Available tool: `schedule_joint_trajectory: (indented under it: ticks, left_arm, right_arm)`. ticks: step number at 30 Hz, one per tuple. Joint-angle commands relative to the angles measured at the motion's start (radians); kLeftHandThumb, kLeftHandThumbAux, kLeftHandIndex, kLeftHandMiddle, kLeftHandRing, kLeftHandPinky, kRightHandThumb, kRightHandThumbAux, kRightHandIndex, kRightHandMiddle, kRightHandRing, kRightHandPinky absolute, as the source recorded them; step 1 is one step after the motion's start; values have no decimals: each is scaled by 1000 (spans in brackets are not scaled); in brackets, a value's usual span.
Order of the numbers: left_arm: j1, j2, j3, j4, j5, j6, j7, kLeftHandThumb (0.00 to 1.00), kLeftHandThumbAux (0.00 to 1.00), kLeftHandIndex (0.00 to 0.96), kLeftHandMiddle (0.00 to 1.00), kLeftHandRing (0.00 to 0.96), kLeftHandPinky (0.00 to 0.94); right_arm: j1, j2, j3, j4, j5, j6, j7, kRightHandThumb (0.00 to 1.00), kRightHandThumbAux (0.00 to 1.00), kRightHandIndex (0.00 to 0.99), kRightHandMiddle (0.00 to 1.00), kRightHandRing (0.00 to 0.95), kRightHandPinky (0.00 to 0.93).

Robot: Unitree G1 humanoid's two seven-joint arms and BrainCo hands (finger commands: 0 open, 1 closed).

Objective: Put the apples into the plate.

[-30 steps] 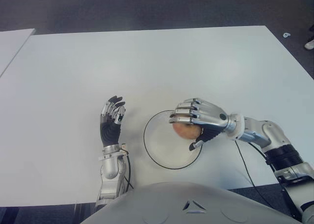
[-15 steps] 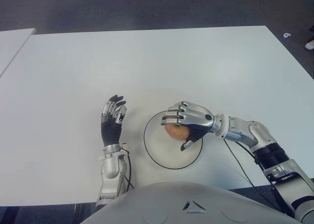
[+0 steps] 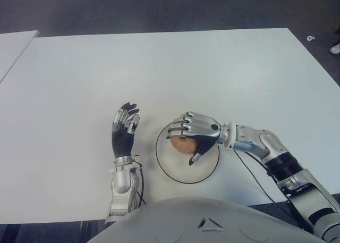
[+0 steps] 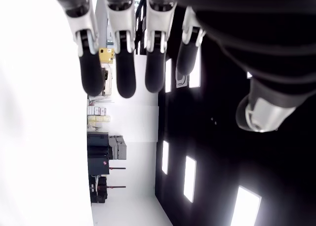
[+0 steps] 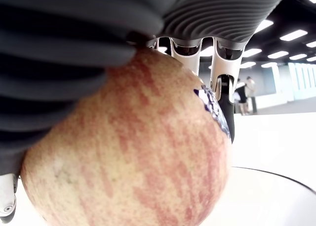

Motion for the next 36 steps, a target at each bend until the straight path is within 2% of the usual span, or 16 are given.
schedule_joint_trajectory:
  ticks: [1,11,20,25,26,27,28,32,33,35,36]
  left_arm:
    - [0,-61,-10,7,9,0,19,425,509,196,269,311,359]
    - [-5,-61,-14,16,-14,-18,9,487,515,188,262,300,354]
    - [-12,-55,-10,25,-5,-17,13,463,519,186,255,292,347]
    - [-17,-53,-5,32,-7,-19,13,457,525,185,257,292,348]
    - [-18,-52,-3,34,-11,-18,12,458,528,185,257,292,348]
    - [-20,-52,-3,36,-13,-17,11,464,533,184,259,295,351]
    - [-21,-52,-2,37,-15,-17,11,466,535,184,260,296,352]
    - [-24,-53,0,41,-18,-15,11,472,539,183,260,296,344]
    - [-26,-52,0,42,-18,-15,11,472,537,183,259,294,340]
    - [-27,-52,1,42,-18,-13,12,471,536,183,257,293,335]
    - [-29,-52,2,41,-18,-10,12,471,534,182,257,292,337]
  right_arm:
    - [-25,5,15,12,-40,21,-28,746,704,442,829,842,835]
    - [-25,12,19,28,-41,65,-60,747,705,442,834,845,845]
    - [-7,-10,11,-10,42,84,26,748,707,441,846,845,860]
    - [6,-7,-2,-35,69,92,34,748,707,441,836,835,838]
    - [7,-5,-11,-50,78,88,22,747,707,441,825,818,815]
    - [7,-3,-18,-60,84,86,15,738,706,439,780,764,719]
    - [6,-2,-23,-67,84,83,8,735,706,438,763,745,684]
    - [2,4,-34,-76,67,68,-31,708,706,427,600,509,396]
    - [1,5,-34,-75,64,66,-38,704,706,425,542,454,345]
    - [-1,4,-32,-72,60,63,-46,700,707,423,492,406,300]
    - [-4,2,-30,-70,58,62,-47,575,609,375,417,338,231]
